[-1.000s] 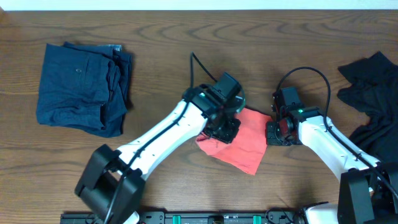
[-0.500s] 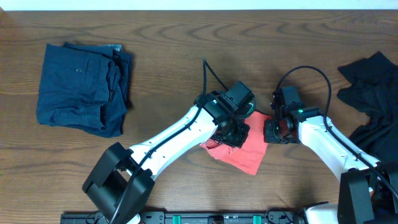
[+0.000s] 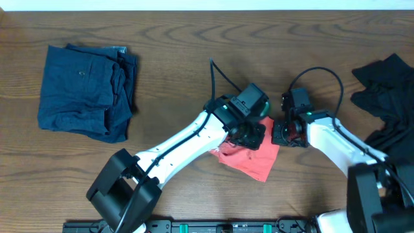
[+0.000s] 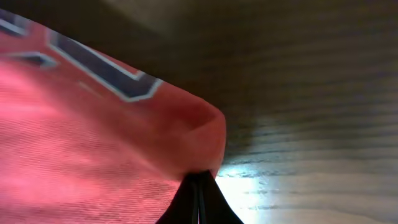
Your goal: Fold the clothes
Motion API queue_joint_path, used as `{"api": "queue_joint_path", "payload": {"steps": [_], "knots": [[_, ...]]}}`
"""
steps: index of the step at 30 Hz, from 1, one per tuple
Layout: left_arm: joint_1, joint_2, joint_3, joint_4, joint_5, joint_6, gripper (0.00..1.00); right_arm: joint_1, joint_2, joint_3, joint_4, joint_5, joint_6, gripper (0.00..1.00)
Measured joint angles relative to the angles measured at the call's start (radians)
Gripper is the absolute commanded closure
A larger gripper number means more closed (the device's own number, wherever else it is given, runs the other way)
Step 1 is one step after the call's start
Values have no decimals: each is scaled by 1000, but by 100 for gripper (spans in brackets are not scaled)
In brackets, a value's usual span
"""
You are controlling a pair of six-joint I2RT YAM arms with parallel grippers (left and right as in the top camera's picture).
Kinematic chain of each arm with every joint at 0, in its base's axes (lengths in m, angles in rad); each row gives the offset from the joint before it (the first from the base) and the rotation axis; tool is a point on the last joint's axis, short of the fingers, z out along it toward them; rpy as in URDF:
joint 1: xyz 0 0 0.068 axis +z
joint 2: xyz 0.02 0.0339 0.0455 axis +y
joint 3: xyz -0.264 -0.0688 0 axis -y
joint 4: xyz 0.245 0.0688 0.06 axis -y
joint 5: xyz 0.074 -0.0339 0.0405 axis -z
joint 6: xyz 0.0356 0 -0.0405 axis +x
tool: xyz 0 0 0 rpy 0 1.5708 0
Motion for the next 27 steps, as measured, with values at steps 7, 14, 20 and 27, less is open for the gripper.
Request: {"api": "queue_joint_path", "payload": {"steps": [7,14,20,27], "knots": [[-64,0,0,15,11,-19,49,0,8,7,-2,-1,6,99],[-14,-2,0,-64,16,-13,55,-2,7,13,-25,-3,-3,90],[75,-80,0,-164,-2,62,51,-37,-70,15,-95,-56,-89,68],[145,-132,2,-223,-124,134,57,-32,-322,33,-92,-223,-199,63]]}}
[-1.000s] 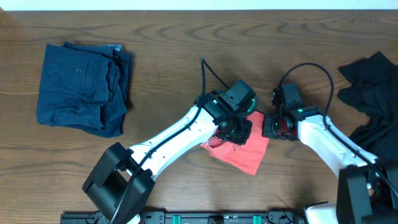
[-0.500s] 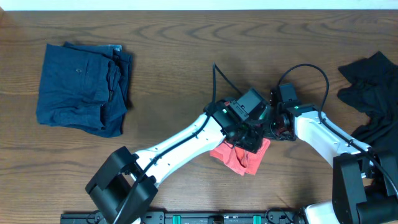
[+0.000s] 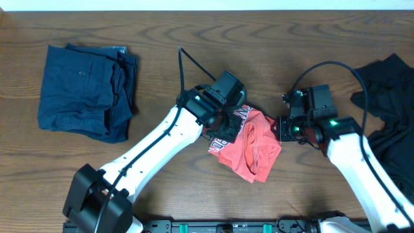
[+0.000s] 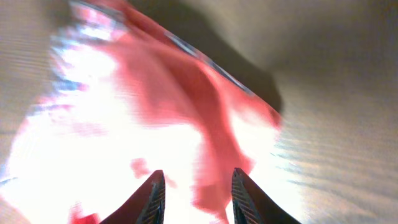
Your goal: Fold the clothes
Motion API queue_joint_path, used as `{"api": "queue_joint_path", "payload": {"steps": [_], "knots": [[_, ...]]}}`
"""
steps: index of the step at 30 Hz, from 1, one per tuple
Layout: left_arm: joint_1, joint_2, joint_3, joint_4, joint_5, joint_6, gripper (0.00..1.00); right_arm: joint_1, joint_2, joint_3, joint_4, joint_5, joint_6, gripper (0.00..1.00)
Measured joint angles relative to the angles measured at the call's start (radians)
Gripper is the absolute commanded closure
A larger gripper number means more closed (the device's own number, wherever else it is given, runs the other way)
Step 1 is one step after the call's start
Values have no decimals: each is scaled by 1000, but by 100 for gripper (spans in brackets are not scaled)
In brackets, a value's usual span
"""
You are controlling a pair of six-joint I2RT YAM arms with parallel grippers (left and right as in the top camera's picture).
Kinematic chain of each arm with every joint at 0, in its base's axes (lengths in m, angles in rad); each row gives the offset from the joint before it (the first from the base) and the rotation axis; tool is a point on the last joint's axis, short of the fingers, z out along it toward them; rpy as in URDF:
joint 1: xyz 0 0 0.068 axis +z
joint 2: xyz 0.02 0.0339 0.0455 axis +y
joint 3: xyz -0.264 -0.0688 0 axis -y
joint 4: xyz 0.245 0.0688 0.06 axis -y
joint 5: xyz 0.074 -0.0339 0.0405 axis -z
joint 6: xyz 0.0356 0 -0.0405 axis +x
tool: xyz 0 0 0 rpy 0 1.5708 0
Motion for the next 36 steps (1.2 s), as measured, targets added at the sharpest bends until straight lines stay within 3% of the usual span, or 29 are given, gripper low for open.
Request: {"api": "queue_joint_path", "payload": {"steps": [4,9,11,13,15,17,20,28,36], "knots": [[23,28,0,-2,-31,18,63,48,-29,4,24,-45,-23,58],[29,90,0,2,-34,29,63,121,19,4,61,-62,-27,56],[29,113,0,3,-26,31,63,150,39,4,66,-60,-28,64],[29,135,0,4,-13,32,63,175,53,4,64,-34,-26,81],[29,158,0,5,-5,32,64,188,58,4,51,10,-9,92],[29,179,0,5,1,31,67,188,58,4,17,70,30,99],[29,208,0,5,11,33,70,185,58,4,-57,158,92,99],[29,220,0,16,39,33,70,121,58,3,-154,279,168,69],[29,220,0,34,64,33,70,119,-29,13,-62,42,-27,54]]}}
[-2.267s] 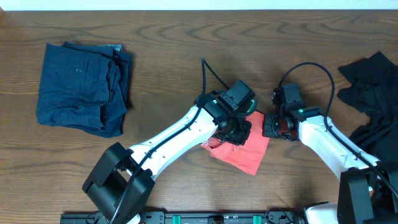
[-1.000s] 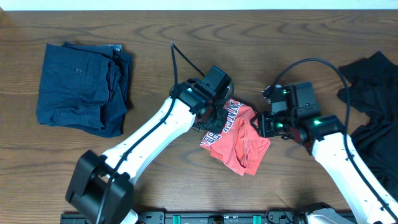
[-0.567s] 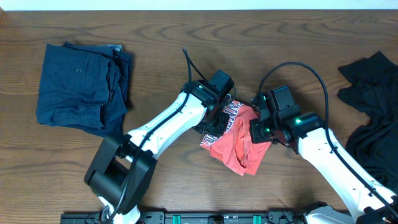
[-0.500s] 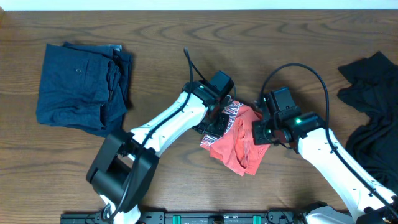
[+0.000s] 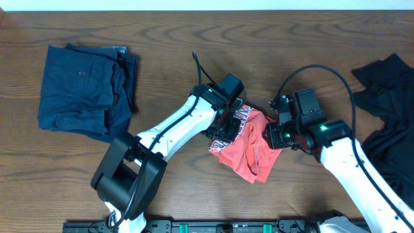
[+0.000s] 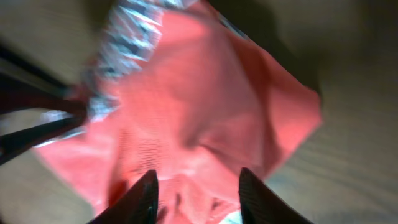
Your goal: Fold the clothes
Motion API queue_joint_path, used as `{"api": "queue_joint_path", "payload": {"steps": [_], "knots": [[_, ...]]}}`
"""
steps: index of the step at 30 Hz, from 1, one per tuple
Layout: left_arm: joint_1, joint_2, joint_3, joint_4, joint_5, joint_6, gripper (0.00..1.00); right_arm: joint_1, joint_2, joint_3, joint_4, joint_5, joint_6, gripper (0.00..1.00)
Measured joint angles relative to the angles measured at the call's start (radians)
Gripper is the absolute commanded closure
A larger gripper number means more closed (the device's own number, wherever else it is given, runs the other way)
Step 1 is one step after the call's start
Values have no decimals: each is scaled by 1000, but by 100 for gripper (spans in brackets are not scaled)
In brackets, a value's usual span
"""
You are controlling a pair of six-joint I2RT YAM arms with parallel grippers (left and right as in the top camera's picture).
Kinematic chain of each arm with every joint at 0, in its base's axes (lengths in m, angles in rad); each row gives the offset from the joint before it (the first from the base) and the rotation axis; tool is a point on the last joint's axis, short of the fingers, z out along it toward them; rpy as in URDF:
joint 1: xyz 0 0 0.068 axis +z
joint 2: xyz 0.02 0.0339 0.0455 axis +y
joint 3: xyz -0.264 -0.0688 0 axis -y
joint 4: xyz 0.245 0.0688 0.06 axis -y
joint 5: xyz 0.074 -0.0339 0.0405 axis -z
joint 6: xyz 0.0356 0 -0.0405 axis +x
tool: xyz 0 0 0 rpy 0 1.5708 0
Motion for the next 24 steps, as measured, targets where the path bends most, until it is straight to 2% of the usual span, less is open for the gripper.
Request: {"api": "queue_joint_path", "payload": {"steps": [4,11,12,14,15,20,21,22,24], "knots": [[0,0,0,3,1,0,69,25,-21,10,0,-29,-2,54],[0,0,0,6,27,0,70,74,86,10,55,-16,121,62],[0,0,0,6,30,0,70,74,106,10,65,-8,138,66],[0,0,0,7,34,0,70,73,144,10,78,-2,165,93],[0,0,0,8,34,0,70,73,157,10,79,0,175,99],[0,0,0,10,38,0,70,73,178,10,24,19,207,98],[0,0,0,11,38,0,70,73,177,10,4,32,211,93],[0,0,0,13,39,0,70,72,177,10,-16,53,216,82],[0,0,0,17,42,0,70,71,174,10,-53,87,221,76]]}}
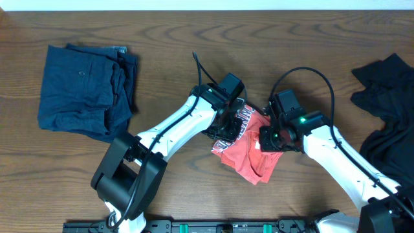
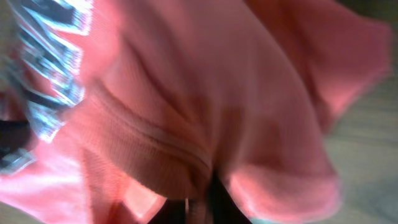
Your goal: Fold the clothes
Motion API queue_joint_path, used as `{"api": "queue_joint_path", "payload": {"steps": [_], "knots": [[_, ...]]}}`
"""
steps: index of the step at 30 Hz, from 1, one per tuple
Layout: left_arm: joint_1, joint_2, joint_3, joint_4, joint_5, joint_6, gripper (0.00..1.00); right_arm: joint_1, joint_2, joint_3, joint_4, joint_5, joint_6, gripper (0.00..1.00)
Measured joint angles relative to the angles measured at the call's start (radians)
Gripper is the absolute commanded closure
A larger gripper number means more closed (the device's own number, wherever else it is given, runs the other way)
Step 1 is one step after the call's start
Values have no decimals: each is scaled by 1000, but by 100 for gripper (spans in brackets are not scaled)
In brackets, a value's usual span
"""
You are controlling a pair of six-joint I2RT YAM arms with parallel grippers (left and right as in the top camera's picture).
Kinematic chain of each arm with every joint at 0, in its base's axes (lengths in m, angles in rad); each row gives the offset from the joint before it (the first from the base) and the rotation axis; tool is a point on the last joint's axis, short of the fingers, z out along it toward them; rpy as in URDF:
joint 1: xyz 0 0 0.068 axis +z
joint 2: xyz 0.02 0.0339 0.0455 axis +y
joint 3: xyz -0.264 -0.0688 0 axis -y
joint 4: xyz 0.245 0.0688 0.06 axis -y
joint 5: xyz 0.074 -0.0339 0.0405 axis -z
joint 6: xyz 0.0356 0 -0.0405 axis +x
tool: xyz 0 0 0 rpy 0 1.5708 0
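Note:
A crumpled red shirt (image 1: 249, 152) with dark-and-white lettering lies mid-table. My left gripper (image 1: 225, 129) is at its lettered left edge and looks shut on that edge. My right gripper (image 1: 266, 139) is pressed onto the shirt's right side. In the right wrist view red fabric (image 2: 186, 93) fills the frame. There the right gripper (image 2: 202, 208) shows as dark fingertips drawn together with a ridge of the cloth pinched between them. The lettering (image 2: 50, 56) is at upper left.
A folded pile of dark blue jeans (image 1: 84, 90) sits at the far left. A heap of black clothing (image 1: 388, 97) lies at the right edge. Both arms' cables arch over the wooden table (image 1: 162, 32) behind the shirt.
My right gripper was open just above the shirt's right side; now it is further left, down on the cloth and shut on a fold. The left arm and jeans have not moved.
First both grippers met at the shirt's top, the right shut on a corner. Then the left held the lettered edge further left, while the right was open and drawn back to the right. It then hovered open over the shirt, and now grips it.

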Motion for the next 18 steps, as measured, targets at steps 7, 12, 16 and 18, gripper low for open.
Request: {"api": "queue_joint_path", "payload": {"steps": [7,12,16,18], "knots": [[0,0,0,5,3,0,70,-71,-96,0,-44,97,-54,50],[0,0,0,9,4,0,70,-96,-216,0,22,5,-161,36],[0,0,0,9,4,0,70,-96,-245,0,44,-61,-188,42],[0,0,0,9,4,0,70,-96,-233,0,50,-80,-192,46]]}}
